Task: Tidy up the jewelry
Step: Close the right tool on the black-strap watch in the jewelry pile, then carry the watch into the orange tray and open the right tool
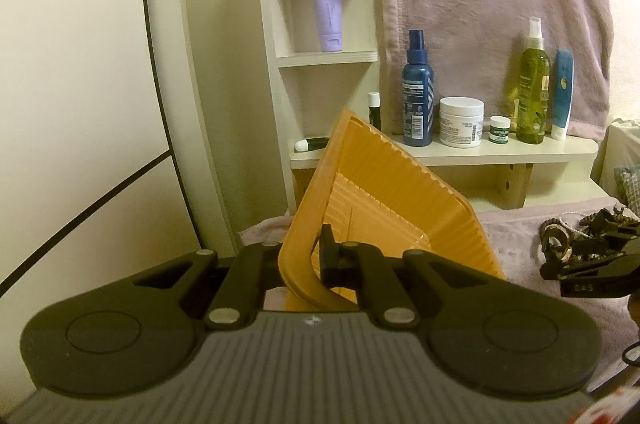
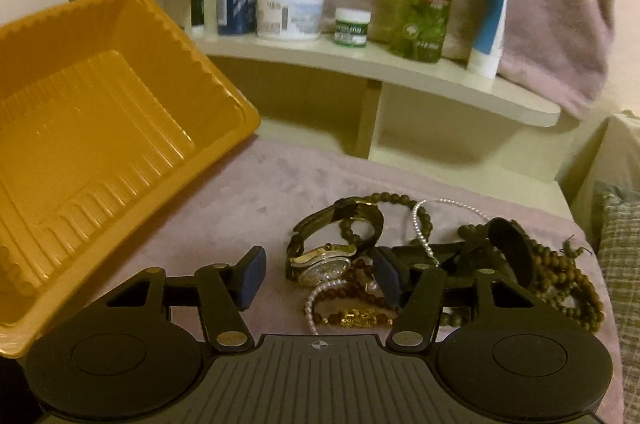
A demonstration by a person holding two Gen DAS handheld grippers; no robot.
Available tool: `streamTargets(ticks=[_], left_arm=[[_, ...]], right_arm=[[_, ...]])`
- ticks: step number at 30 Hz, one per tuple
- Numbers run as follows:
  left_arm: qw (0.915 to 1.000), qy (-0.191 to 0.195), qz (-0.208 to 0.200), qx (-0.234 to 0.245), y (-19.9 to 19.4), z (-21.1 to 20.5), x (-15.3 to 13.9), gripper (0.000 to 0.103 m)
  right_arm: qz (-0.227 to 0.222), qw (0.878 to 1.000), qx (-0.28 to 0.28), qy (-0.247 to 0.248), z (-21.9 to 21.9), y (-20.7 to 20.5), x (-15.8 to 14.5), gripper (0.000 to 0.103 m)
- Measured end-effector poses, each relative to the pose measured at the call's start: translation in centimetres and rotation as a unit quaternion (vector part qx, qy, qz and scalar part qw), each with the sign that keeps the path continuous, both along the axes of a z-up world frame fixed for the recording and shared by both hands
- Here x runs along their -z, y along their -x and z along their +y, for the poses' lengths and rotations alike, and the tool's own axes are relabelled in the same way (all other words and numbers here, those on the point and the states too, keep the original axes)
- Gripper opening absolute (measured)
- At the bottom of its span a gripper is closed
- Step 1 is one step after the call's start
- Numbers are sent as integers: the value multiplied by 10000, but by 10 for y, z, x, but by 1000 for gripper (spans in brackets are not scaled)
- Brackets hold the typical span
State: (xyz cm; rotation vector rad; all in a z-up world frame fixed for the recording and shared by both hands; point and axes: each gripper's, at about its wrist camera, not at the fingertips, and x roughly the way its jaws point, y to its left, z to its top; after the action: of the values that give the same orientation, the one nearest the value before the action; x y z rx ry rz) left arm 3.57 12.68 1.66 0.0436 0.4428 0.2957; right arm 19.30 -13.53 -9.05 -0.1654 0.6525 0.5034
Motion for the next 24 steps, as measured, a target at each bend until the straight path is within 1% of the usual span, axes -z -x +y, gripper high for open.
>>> streamTargets(ticks=[3, 4, 5, 6, 8, 9, 12, 16, 19, 21, 24], left_arm=[[10000, 12, -6, 8, 0, 0, 0, 7], [10000, 11, -7, 8, 1, 0, 0, 7], [10000, 16, -4, 9, 0, 0, 0, 7], [10000, 22, -6, 8, 0, 1, 0, 7], [10000, 45, -9, 3, 0, 1, 0, 7], [10000, 44, -11, 3, 0, 1, 0, 7], [10000, 69, -10, -3, 0, 1, 0, 7], [10000, 79, -4, -4, 0, 2, 0, 7], [10000, 70, -3, -2, 0, 2, 0, 7], [10000, 85, -3, -2, 0, 2, -1, 7], [10000, 98, -4, -8, 0, 2, 0, 7]], right_arm=[[-21, 10000, 7, -18, 0, -3, 2, 59], [-62, 10000, 7, -7, 0, -3, 2, 54], [-101, 9999, 2, -9, 0, -3, 1, 51], [-144, 9999, -3, 10, 0, -2, 0, 44], [-162, 9998, -40, 63, 0, -2, 0, 40], [-175, 9998, -56, 77, 1, -1, 0, 34], [-260, 9995, -84, 155, 2, 2, 0, 33], [-322, 9994, -67, 104, -1, 8, -3, 32], [-404, 9992, -78, 20, -3, 14, -12, 32], [-426, 9990, -126, -104, -3, 18, -21, 32], [-376, 9976, -342, -463, 3, 28, -40, 32]])
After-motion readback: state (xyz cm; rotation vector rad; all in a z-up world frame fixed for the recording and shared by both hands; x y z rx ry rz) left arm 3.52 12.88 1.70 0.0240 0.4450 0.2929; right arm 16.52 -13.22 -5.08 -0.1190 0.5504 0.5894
